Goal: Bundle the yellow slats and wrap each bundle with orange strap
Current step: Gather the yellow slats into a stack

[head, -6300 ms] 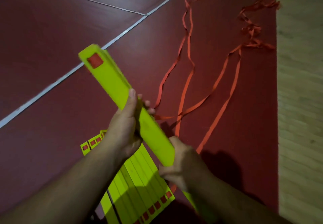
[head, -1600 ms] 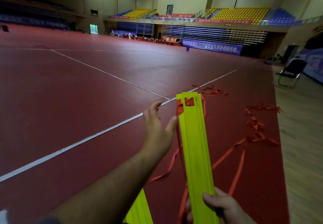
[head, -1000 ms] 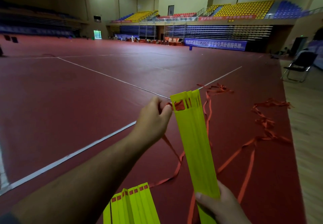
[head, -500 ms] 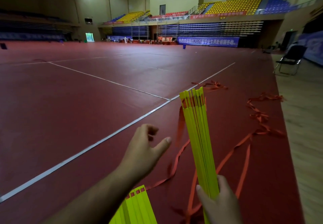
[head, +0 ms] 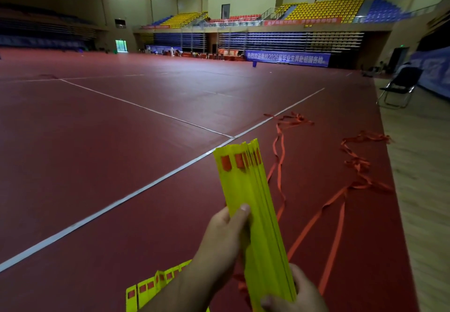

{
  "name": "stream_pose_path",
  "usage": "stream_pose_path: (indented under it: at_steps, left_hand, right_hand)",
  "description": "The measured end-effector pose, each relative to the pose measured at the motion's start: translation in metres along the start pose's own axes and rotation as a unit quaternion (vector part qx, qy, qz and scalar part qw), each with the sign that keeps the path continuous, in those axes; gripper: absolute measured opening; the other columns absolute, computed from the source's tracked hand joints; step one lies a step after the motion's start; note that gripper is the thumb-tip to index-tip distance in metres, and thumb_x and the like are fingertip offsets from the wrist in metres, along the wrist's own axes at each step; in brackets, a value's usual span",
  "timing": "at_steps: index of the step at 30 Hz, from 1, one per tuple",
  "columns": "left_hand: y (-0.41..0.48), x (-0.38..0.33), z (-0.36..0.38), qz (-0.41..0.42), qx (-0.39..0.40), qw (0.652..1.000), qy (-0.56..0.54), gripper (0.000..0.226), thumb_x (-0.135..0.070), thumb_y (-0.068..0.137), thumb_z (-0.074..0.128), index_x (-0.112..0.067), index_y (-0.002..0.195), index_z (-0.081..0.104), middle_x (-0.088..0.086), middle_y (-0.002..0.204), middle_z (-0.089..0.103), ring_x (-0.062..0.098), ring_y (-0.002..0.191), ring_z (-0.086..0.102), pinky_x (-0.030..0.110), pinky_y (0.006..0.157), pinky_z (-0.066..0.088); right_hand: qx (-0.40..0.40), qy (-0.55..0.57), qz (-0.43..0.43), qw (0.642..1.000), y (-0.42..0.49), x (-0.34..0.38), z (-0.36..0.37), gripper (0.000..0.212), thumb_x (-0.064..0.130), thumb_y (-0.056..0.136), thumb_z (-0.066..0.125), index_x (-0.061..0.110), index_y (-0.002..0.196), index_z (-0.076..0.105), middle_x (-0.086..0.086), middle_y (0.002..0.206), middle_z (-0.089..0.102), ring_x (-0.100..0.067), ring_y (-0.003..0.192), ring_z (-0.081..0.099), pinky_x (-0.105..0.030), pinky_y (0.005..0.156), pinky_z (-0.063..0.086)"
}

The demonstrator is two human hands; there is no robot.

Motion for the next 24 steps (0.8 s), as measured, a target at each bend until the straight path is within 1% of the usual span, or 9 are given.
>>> stream_pose_path:
  at_steps: [2, 4, 8, 11, 12, 15, 19, 22, 24]
  left_hand:
    - [0.001, 0.012, -0.002, -0.021, -0.007, 1.000, -0.012, 0.037, -0.032, 0.100, 0.050, -0.003, 0.103, 0.072, 0.018, 0.093, 0.076, 0.035, 0.088, 0.073, 0.045, 0.081, 0.058]
    - [0.003, 0.024, -0.004, -0.035, -0.009, 0.999, -0.014, 0.041, -0.035, 0.101, 0.045, -0.004, 0.109, 0.070, 0.016, 0.097, 0.077, 0.033, 0.092, 0.074, 0.043, 0.082, 0.060]
    - [0.007, 0.040, -0.013, -0.076, -0.017, 0.997, -0.029, 0.057, -0.058, 0.088, 0.048, -0.013, 0.113, 0.071, 0.010, 0.104, 0.077, 0.028, 0.101, 0.073, 0.051, 0.096, 0.054]
    - [0.011, 0.053, -0.026, -0.094, -0.036, 0.994, -0.054, 0.053, -0.058, 0.089, 0.049, -0.015, 0.112, 0.071, 0.010, 0.104, 0.077, 0.029, 0.101, 0.073, 0.056, 0.097, 0.052]
    - [0.012, 0.057, -0.031, -0.099, -0.046, 0.992, -0.063, 0.050, -0.056, 0.092, 0.050, -0.015, 0.114, 0.070, 0.011, 0.104, 0.077, 0.030, 0.101, 0.073, 0.057, 0.096, 0.052]
    - [0.014, 0.070, -0.045, -0.109, -0.076, 0.988, -0.074, 0.044, -0.054, 0.095, 0.056, -0.017, 0.116, 0.069, 0.013, 0.106, 0.076, 0.034, 0.101, 0.072, 0.060, 0.094, 0.052]
    - [0.018, 0.078, -0.062, -0.121, -0.092, 0.985, -0.088, 0.030, -0.037, 0.102, 0.050, -0.016, 0.114, 0.068, 0.013, 0.103, 0.076, 0.034, 0.098, 0.072, 0.060, 0.093, 0.053]
    - [0.021, 0.080, -0.070, -0.127, -0.090, 0.984, -0.089, 0.029, -0.036, 0.102, 0.050, -0.016, 0.114, 0.068, 0.011, 0.102, 0.077, 0.032, 0.097, 0.073, 0.058, 0.091, 0.055]
    - [0.022, 0.077, -0.077, -0.121, -0.093, 0.985, -0.083, 0.026, -0.035, 0.103, 0.049, -0.018, 0.109, 0.068, 0.007, 0.094, 0.078, 0.025, 0.089, 0.075, 0.049, 0.084, 0.059]
  right_hand:
    - [0.040, 0.062, 0.012, 0.997, 0.005, -0.012, 0.005, 0.105, 0.057, 0.019, 0.097, 0.016, 0.112, 0.069, -0.006, 0.093, 0.078, -0.020, 0.090, 0.074, -0.034, 0.088, 0.055]
    - [0.076, 0.106, 0.013, 0.991, 0.007, -0.017, 0.014, 0.106, 0.050, 0.027, 0.100, 0.008, 0.119, 0.066, -0.014, 0.103, 0.075, -0.030, 0.100, 0.072, -0.048, 0.097, 0.051]
    - [0.104, 0.117, 0.027, 0.987, 0.013, -0.024, 0.024, 0.095, 0.046, 0.041, 0.096, 0.002, 0.119, 0.064, -0.020, 0.108, 0.073, -0.034, 0.105, 0.069, -0.039, 0.090, 0.055]
    - [0.064, 0.050, 0.027, 0.996, 0.019, -0.033, 0.022, 0.093, 0.064, 0.036, 0.091, 0.011, 0.110, 0.071, -0.009, 0.098, 0.077, -0.025, 0.096, 0.073, -0.042, 0.092, 0.054]
    - [0.051, 0.025, 0.033, 0.998, 0.022, -0.036, 0.024, 0.093, 0.065, 0.033, 0.091, 0.016, 0.110, 0.071, -0.003, 0.095, 0.077, -0.018, 0.092, 0.073, -0.038, 0.090, 0.055]
    - [0.029, -0.045, 0.059, 0.997, 0.025, -0.041, 0.030, 0.084, 0.050, 0.029, 0.096, 0.028, 0.104, 0.065, 0.013, 0.084, 0.077, -0.002, 0.080, 0.072, -0.019, 0.071, 0.051]
    - [-0.003, -0.100, 0.049, 0.994, 0.028, -0.036, 0.035, 0.047, 0.021, 0.059, 0.093, 0.025, 0.097, 0.066, 0.010, 0.075, 0.075, -0.004, 0.070, 0.072, -0.019, 0.066, 0.052]
    - [-0.006, -0.127, 0.038, 0.991, 0.030, -0.036, 0.039, 0.034, 0.015, 0.065, 0.086, 0.024, 0.091, 0.066, 0.010, 0.065, 0.073, -0.003, 0.058, 0.068, -0.014, 0.058, 0.049]
    - [0.004, -0.120, 0.029, 0.992, 0.027, -0.034, 0.040, 0.026, 0.007, 0.072, 0.079, 0.022, 0.090, 0.068, 0.005, 0.061, 0.072, -0.005, 0.053, 0.067, -0.013, 0.054, 0.047]
Point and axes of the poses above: each hand's wrist, its own y-axis towards the middle knuckle, its own z-axis out of the palm, x = y × z, the point moved 10 cm from there along y, towards the middle knuckle
